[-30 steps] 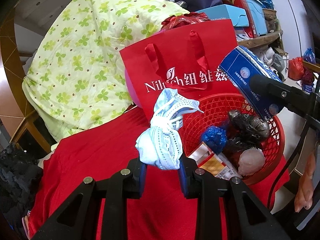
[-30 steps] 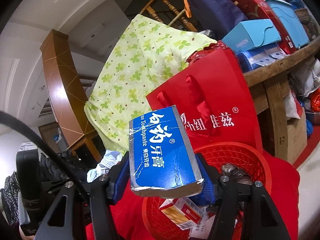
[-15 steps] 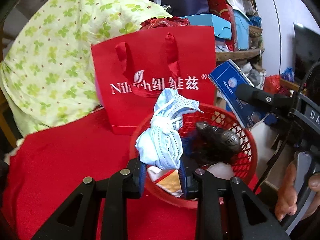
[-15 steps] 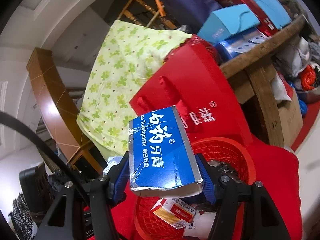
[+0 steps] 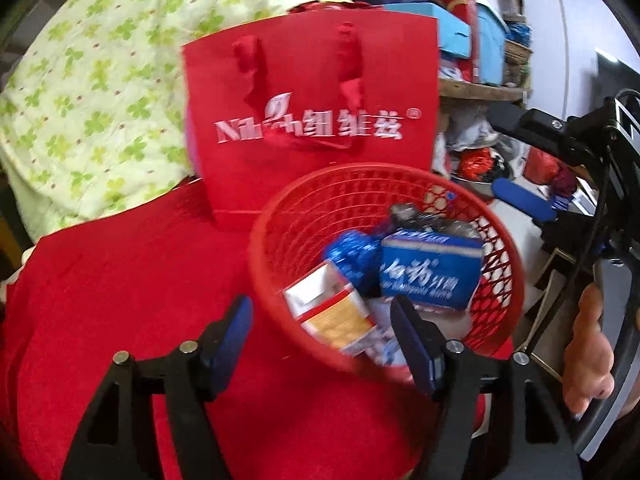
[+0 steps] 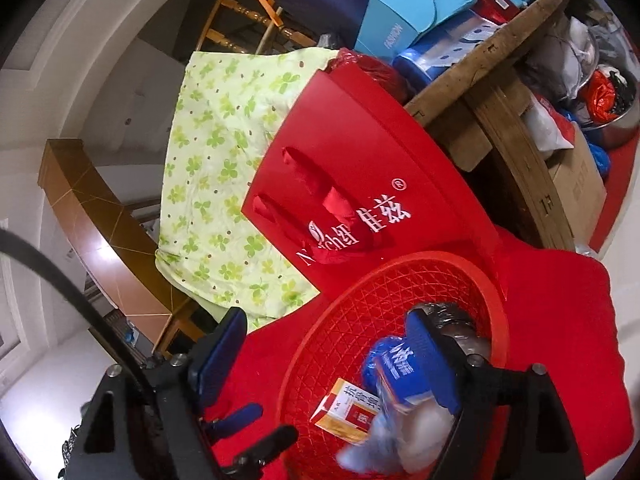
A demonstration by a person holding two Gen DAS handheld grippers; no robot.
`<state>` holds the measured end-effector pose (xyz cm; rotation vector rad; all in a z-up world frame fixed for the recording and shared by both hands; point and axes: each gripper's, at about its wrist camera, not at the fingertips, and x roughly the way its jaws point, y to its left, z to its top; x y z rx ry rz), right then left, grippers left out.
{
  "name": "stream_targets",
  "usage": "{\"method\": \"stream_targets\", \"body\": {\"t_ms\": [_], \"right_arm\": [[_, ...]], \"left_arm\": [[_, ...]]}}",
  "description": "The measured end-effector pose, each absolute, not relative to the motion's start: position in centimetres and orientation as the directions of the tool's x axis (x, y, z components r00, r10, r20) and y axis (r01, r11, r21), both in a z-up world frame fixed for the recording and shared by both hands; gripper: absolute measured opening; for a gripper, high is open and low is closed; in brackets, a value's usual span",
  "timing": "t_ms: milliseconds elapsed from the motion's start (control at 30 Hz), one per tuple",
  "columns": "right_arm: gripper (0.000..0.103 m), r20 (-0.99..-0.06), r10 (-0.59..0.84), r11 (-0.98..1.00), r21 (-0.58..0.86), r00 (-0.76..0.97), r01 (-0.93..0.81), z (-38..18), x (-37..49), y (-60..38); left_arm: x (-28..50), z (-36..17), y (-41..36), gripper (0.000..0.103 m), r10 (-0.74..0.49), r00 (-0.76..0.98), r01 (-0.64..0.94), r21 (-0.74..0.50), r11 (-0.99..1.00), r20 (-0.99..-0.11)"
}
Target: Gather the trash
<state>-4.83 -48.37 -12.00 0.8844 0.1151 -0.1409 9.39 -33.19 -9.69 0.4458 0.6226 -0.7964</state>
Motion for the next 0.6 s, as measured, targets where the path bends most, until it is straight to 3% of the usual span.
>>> {"method": "stream_targets", "body": {"t_ms": [300, 600], "right_arm": [[0.084, -0.153, -0.113, 0.725, 0.663, 0.982, 0.187, -10.4, -3.8, -45.5], [0.084, -0.161, -0.161, 0.747, 0.624, 0.974, 0.227, -10.5, -3.3, -44.4]], "left_arm": [[9.1, -7.1, -28.7, 0.088, -0.446, 0.662, 0.660, 0.186, 0.728, -0.602], [8.5, -4.9, -25.6, 0.090, -0.409, 0.728, 0.597, 0.214, 0.773, -0.550]]}}
